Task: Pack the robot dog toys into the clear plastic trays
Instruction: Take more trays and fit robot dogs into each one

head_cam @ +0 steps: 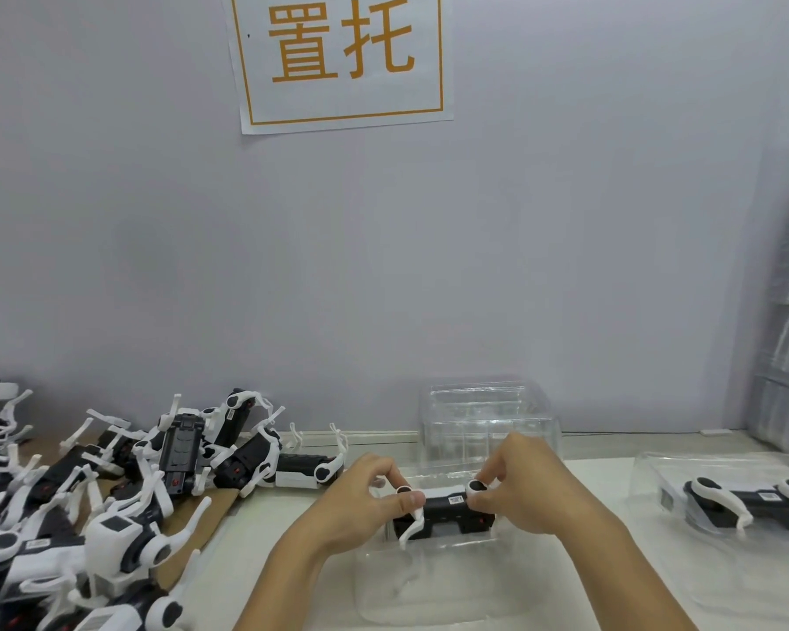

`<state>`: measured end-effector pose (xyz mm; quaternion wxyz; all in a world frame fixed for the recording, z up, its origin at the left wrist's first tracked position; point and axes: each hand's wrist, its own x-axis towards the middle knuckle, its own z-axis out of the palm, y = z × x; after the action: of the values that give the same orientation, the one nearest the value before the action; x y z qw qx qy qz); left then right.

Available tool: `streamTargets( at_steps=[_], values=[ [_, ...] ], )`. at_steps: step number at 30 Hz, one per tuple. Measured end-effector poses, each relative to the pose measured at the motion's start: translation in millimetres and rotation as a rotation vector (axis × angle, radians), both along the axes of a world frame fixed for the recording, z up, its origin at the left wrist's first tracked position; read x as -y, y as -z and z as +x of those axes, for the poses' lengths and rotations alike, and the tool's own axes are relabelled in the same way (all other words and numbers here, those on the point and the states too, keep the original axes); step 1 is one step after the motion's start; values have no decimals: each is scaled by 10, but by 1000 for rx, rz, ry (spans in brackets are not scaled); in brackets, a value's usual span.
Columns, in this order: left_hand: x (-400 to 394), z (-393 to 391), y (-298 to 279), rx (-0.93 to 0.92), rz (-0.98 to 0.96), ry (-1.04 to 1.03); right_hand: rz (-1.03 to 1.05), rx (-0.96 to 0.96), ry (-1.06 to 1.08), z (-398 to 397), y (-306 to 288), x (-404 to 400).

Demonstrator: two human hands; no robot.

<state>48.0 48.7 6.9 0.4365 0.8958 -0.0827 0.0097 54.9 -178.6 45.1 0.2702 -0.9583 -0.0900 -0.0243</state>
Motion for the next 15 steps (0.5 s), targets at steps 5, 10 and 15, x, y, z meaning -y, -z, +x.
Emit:
streamTargets(
  at_steps=[5,10,15],
  values=[
    [10,12,11,7,-11,-20,-23,-6,-2,13,-2,-2],
    [31,6,13,21,-38,-48,-43,-39,-65,5,-65,14],
    [45,-25,9,-28,-347,-66,97,61,-190,-76,-96,-201]
  ],
)
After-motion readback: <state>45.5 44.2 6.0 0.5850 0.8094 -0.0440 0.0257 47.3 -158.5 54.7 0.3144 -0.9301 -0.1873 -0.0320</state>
